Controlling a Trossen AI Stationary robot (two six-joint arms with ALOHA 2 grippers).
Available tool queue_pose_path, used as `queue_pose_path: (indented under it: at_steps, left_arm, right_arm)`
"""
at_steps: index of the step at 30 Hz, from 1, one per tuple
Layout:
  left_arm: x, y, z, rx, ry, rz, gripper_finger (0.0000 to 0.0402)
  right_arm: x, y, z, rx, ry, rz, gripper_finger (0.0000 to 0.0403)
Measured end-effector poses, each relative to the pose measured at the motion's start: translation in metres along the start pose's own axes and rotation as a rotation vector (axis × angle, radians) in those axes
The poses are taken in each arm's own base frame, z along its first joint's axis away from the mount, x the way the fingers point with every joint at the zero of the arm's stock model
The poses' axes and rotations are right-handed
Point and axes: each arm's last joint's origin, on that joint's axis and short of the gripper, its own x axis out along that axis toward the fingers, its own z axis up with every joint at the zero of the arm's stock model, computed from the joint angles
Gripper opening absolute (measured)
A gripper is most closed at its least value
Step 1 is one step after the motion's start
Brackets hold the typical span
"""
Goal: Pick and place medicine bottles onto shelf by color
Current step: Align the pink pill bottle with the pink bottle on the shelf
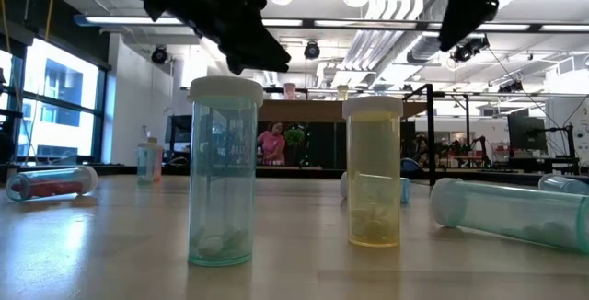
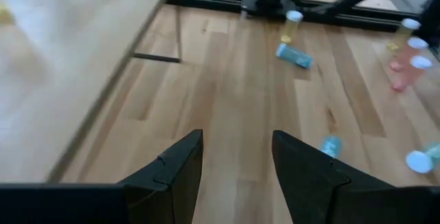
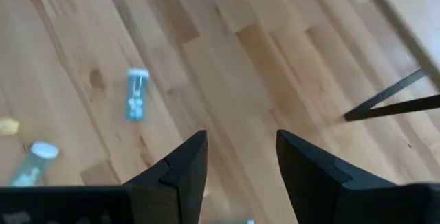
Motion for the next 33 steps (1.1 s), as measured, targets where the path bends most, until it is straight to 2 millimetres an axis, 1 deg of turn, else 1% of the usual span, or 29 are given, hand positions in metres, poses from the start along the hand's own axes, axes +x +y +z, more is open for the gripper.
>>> queue_pose_path:
  at_steps: [5,10,13,20,24,29,33]
  left_arm:
    - [0.001,-0.007,-0.001,0.029,0.000,-0.009,0.0165]
    - [0.001,-0.010,-0.001,0.034,-0.004,-0.019,0.0165]
    - [0.001,-0.010,-0.001,0.034,-0.004,-0.019,0.0165]
    - [0.001,-0.010,-0.001,0.034,-0.004,-0.020,0.0165]
    - [0.001,-0.011,-0.001,0.034,-0.004,-0.020,0.0165]
    - [0.001,-0.011,-0.001,0.031,-0.004,-0.020,0.0165]
    - [0.001,-0.011,-0.001,0.018,-0.004,-0.020,0.0165]
  right_arm:
    - [0.005,0.019,-0.016,-0.020,0.084,-0.027,0.0165]
    - [0.006,0.039,-0.032,-0.013,0.131,-0.001,0.0165]
    - [0.003,0.049,-0.041,-0.004,0.140,0.017,0.0165]
    - [-0.013,0.066,-0.066,0.049,0.123,0.050,0.0165]
    - [-0.023,0.072,-0.084,0.076,0.073,0.030,0.0165]
    - [-0.037,0.072,-0.107,0.127,0.022,-0.015,0.0165]
    - [-0.046,0.074,-0.122,0.191,0.018,0.005,0.0165]
